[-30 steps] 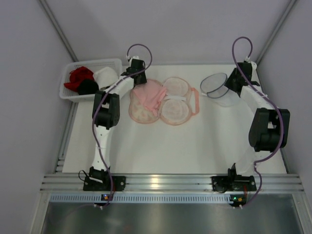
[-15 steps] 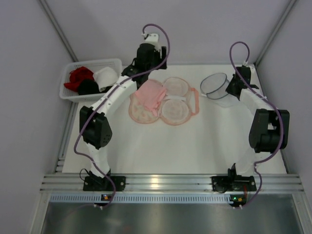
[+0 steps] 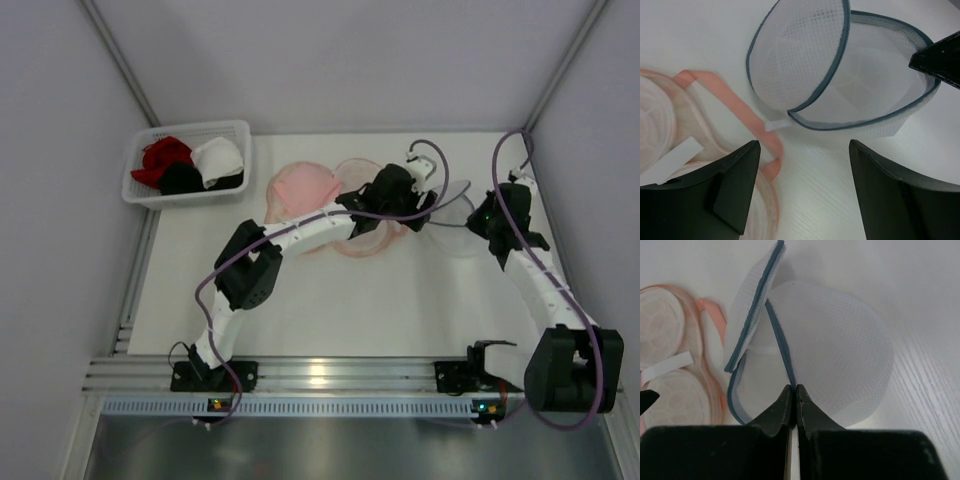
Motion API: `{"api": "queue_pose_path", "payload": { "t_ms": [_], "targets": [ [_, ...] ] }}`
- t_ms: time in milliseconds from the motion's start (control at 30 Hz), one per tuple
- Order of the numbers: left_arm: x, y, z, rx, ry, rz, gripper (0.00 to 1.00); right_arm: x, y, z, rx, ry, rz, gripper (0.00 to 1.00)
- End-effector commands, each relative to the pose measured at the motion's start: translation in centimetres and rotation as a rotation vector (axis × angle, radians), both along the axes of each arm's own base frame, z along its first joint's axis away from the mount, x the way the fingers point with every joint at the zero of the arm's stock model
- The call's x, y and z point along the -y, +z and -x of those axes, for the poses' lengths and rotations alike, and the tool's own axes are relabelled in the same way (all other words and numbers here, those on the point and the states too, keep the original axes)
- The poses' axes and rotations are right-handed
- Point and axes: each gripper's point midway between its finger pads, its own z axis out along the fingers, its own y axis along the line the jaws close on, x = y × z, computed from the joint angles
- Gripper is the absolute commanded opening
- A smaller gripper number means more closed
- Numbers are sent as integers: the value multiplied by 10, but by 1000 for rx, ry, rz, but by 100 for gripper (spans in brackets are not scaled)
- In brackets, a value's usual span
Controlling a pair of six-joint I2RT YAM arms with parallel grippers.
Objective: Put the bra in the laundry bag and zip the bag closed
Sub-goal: Open the laundry bag at the center of the board.
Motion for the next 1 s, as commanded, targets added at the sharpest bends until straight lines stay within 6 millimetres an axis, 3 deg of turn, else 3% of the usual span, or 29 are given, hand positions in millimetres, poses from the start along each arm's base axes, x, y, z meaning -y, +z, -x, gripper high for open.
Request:
{"api": "queue_pose_path", "payload": {
  "t_ms": [0,233,467,567,633,733,800,833,867,900,933,967],
  "targets": [
    [29,25,13,102,-73,101,78,-13,8,14,46,23,-56,0],
    [48,11,31,103,-95,95,79,-15,6,43,52,24,-56,0],
    [52,-18,19,149,18,14,78,-20,7,49,53,42,-75,0],
    [47,-15,3,180,112,8,75,-20,8,54,50,49,-73,0],
    [51,-17,-2,191,118,14,70,-21,8,56,51,53,-70,0],
    [57,-17,-4,177,135,52,30,-22,3,59,42,57,-75,0],
    [47,-7,-4,173,178,67,0,-23,0,61,38,57,-79,0],
    [40,-2,-3,173,198,78,0,-23,1,62,42,57,-83,0],
    [30,43,-3,221,232,155,0,-23,2,62,48,56,-80,0],
    [14,34,2,215,249,127,0,-27,0,65,41,76,-97,0],
    [4,47,6,229,262,136,0,-28,4,67,50,78,-101,0],
    [-13,90,12,262,281,193,0,-29,4,68,48,82,-103,0]
  ]
}}
